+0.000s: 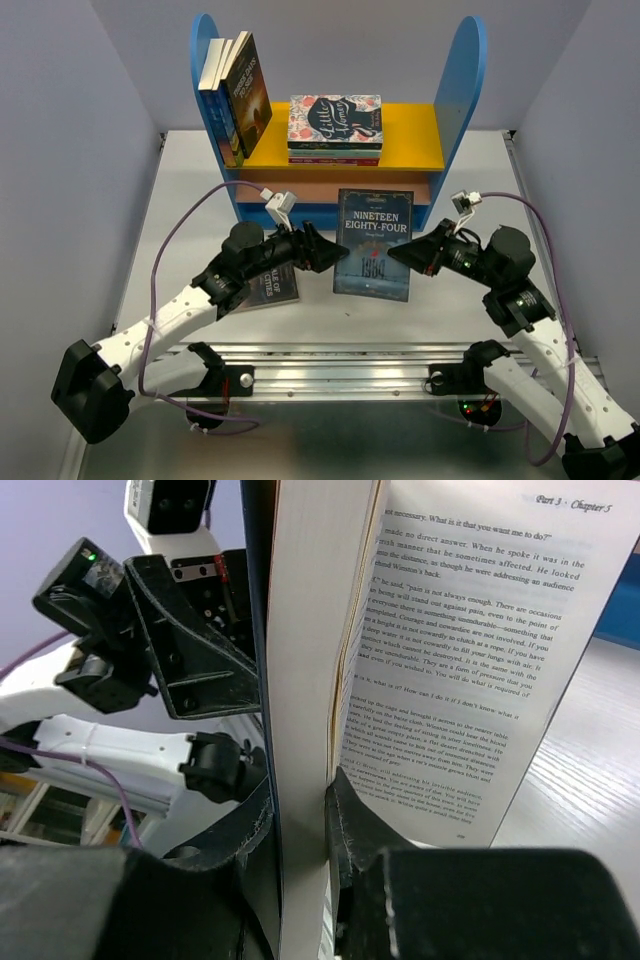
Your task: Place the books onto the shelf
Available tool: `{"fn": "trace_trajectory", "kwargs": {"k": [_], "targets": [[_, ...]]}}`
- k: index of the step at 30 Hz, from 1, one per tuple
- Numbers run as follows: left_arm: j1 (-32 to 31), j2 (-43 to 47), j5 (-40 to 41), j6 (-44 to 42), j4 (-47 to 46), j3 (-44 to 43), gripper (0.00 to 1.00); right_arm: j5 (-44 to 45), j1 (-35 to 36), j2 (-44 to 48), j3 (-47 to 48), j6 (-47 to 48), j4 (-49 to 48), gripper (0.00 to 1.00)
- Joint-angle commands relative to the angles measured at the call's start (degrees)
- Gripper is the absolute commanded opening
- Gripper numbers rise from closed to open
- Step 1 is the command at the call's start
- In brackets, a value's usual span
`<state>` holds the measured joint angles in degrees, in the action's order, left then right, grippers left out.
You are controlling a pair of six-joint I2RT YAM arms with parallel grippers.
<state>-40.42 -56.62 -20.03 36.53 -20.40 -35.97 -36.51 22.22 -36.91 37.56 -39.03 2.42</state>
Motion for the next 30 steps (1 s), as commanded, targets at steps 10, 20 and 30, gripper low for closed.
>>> {"fn": "trace_trajectory", "kwargs": {"k": [10, 20, 30], "targets": [[1.23, -2.0, -16.7, 4.16, -18.7, 0.11, 0.55, -7.7, 0.55, -3.96, -1.61, -9.14, -25.17, 0.01], [1.4, 6.68, -7.84, -1.45, -13.02, -3.38, 0.0, 11.53, 0.55, -5.73, 6.47, 7.46, 0.01, 0.94], [0.96, 13.74, 9.28, -16.28, -8.43, -23.16, 0.0, 29.22, 0.55, -0.53, 7.96, 12.82, 9.09, 1.0]]}}
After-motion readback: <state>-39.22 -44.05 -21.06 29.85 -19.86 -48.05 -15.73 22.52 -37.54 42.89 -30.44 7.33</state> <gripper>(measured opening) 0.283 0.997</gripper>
